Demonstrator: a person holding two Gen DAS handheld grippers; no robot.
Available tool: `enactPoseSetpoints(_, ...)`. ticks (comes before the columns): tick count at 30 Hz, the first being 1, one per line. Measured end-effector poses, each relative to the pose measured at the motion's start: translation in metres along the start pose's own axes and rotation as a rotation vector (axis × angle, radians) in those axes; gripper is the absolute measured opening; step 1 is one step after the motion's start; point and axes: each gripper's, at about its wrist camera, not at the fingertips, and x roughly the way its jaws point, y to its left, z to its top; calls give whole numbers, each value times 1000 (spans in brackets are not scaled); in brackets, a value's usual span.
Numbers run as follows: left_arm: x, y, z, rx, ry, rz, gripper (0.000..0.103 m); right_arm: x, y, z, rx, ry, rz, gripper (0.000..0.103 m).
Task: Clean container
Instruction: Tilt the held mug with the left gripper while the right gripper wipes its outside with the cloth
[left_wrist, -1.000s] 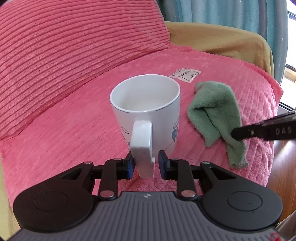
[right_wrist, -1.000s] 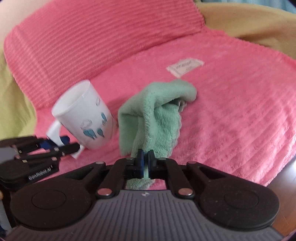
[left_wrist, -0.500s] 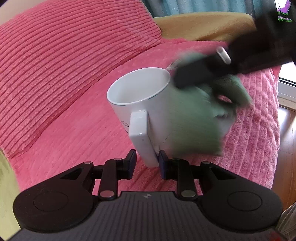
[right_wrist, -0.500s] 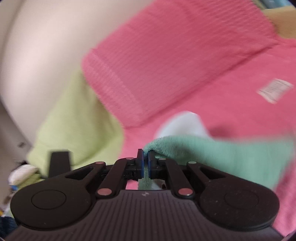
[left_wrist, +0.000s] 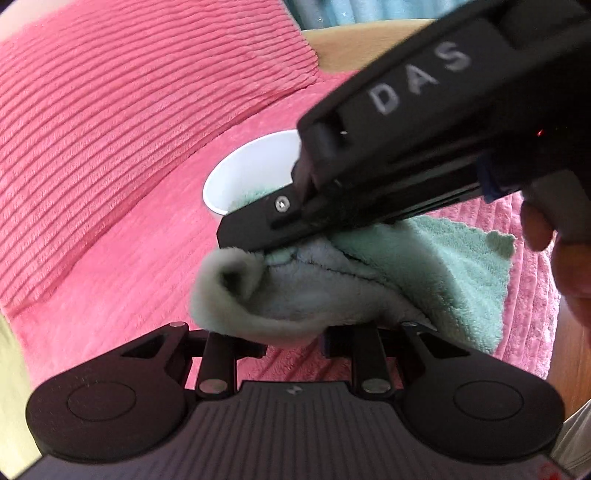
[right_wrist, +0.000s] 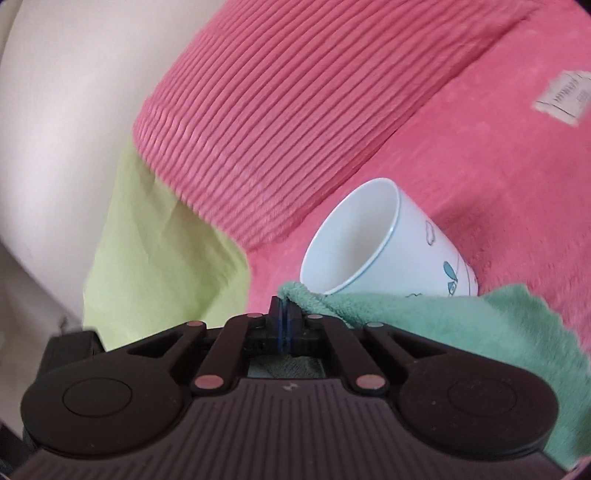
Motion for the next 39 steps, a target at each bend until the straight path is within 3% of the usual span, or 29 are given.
enactPoseSetpoints(3, -2, -1, -2, 21, -9, -1, 28, -2, 32, -8, -271, -41, -118, 0)
enactPoseSetpoints(5, -3, 1, -5, 22, -5, -15, 29, -5, 32, -10, -265, -18, -106, 0)
enactPoseSetpoints(8, -6, 0, -7, 57, 4, -25, 26, -10, 7, -5, -88, 42, -2, 0)
enactPoseSetpoints(14, -18, -5, -14, 121, -36, 1, 24, -14, -48, -6, 326, 50, 179, 0)
enactPoseSetpoints(18, -14, -6, -14, 128, -41, 6, 25, -17, -66, -14, 508, 37, 228, 0)
enactPoseSetpoints(22, -12, -1, -14, 112, -32, 3, 26, -20, -70, -19, 557, 32, 204, 0)
enactPoseSetpoints(26, -7, 5, -12, 112, -36, 5, 28, -19, -76, -20, 522, 38, 66, 3)
enactPoseSetpoints(30, -12, -6, -13, 142, -31, 22, 30, -13, -64, -18, 439, 46, 129, 4)
enactPoseSetpoints(34, -16, -13, -21, 163, -31, 39, 34, 2, -56, -9, 350, 61, 114, 3)
enactPoseSetpoints(37, -18, -21, -23, 205, -32, 45, 34, 20, -60, -5, 236, 139, 37, 3)
enactPoseSetpoints(39, -13, -25, -21, 231, -20, 66, 36, 25, -62, -4, 185, 161, 42, 0)
